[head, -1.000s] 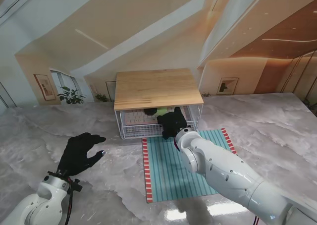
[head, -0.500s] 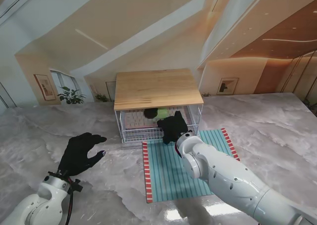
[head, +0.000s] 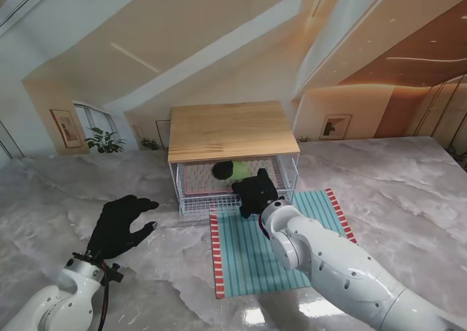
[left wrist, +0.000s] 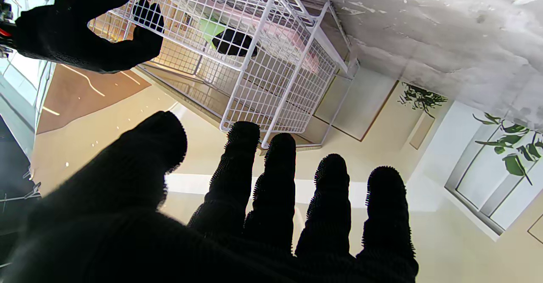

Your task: Unroll the mouse pad and set up the keyboard and mouse from the tabletop organizer

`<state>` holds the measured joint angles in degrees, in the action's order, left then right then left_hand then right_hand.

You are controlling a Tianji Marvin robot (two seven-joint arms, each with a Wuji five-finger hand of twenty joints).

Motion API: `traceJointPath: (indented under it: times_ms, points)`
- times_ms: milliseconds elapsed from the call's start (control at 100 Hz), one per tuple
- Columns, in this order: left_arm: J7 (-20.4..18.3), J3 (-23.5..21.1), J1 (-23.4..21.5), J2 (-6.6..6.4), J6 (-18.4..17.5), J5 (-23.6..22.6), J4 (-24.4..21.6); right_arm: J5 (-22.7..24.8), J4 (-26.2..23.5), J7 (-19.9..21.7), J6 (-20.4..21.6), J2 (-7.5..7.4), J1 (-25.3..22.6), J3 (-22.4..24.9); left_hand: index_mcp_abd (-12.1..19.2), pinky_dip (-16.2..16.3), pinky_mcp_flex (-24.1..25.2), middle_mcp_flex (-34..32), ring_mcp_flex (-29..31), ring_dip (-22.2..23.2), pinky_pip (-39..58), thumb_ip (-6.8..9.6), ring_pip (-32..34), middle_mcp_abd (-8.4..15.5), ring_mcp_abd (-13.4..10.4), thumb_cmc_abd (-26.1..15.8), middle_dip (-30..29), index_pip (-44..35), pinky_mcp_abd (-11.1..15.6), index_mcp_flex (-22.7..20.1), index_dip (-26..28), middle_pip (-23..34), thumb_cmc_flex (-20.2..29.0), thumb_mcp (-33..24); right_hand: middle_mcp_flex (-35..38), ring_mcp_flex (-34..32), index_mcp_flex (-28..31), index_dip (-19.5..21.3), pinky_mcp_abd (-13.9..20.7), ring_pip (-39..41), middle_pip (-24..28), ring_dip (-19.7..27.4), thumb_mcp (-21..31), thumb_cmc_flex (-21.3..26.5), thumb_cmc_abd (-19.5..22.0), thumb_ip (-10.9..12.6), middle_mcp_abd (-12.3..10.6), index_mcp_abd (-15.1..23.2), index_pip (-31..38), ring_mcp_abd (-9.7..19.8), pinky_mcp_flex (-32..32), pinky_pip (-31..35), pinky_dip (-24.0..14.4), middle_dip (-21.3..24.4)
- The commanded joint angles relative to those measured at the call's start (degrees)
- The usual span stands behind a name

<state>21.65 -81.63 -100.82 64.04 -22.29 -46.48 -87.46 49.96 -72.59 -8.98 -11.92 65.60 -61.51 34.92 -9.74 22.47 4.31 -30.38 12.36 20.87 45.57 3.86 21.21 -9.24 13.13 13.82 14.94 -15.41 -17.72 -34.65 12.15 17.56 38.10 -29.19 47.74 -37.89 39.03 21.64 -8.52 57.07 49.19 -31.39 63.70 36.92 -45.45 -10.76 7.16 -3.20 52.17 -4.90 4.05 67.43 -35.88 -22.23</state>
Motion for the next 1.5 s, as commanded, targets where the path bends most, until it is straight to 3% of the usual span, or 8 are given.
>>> traceJointPath:
  times_ms: [0,960,1120,1280,1490]
  points:
    - [-0.82,0.24,-0.03,0.34,-0.36,0.14,-0.10,0.45,-0.57,1.45,0.64,-0.37,-1.41,-0.46,-0.24,-0.39,0.55,2.08,-0.81,-0.37,-0.79,-0.14,-0.38,-0.13,-1.72,-0.32,-0.01,0.64,1.09,0.76,-0.64,-0.33,-1.68,0.76,4.30,-2.44,4.70,0.75,-1.20,1.45,3.73,-0.95,1.45,0.70,-1.83,-1.07,0.61,2.21,4.67,-0.44,-0.16,1.70,-1.78,-1.40]
    - [-0.53,0.63,0.06,0.46,-0.41,0.51,-0.11,1.70,-5.83,5.30,1.27,-1.86,-5.70,1.55,-0.28,-0.40,0.54,2.07,-0.80,-0.37,-0.81,-0.11,-0.41,0.00,-1.77,-0.33,0.00,0.75,1.12,0.87,-0.69,-0.32,-1.78,0.70,8.01,-6.17,7.92,1.70,-3.31,3.53,3.67,-1.02,1.21,0.04,-1.98,-0.78,1.69,1.16,4.45,-1.81,2.86,3.29,-3.25,-3.01]
    - [-0.59,0.62,0.09,0.46,-0.49,0.56,-0.16,2.06,-5.15,6.34,0.25,-1.96,-4.58,0.47,-0.25,-0.40,0.54,2.06,-0.76,-0.35,-0.81,-0.11,-0.39,-0.11,-1.72,-0.33,0.01,0.74,1.12,0.87,-0.69,-0.30,-1.74,0.70,7.81,-6.08,7.45,1.97,-3.15,3.33,3.39,-0.85,1.55,2.16,-1.86,-0.63,1.31,1.82,4.32,-1.31,2.99,3.17,-3.27,-3.14]
    - [-0.58,0.61,0.05,0.46,-0.41,0.55,-0.23,1.91,-2.74,4.65,-0.04,-1.49,-3.22,-0.65,-0.26,-0.40,0.54,2.10,-0.78,-0.35,-0.80,-0.11,-0.38,-0.14,-1.68,-0.33,0.01,0.72,1.12,0.85,-0.68,-0.30,-1.76,0.70,10.45,-8.61,9.38,2.60,-4.14,4.44,3.89,-0.49,1.86,5.15,0.42,-0.65,1.41,2.59,5.60,-2.03,5.09,4.36,-3.88,-3.49]
    - [-0.54,0.59,0.14,0.47,-0.42,0.53,-0.24,1.86,-1.81,3.59,0.61,-1.37,-2.95,-0.46,-0.31,-0.40,0.55,2.09,-0.79,-0.35,-0.81,-0.11,-0.38,-0.08,-1.75,-0.35,0.00,0.76,1.09,0.86,-0.70,-0.31,-1.78,0.67,11.75,-11.20,10.65,3.41,-5.58,9.33,5.42,-0.14,1.68,5.80,2.64,-2.02,3.30,3.85,6.35,-2.61,7.68,7.26,-5.93,-5.45]
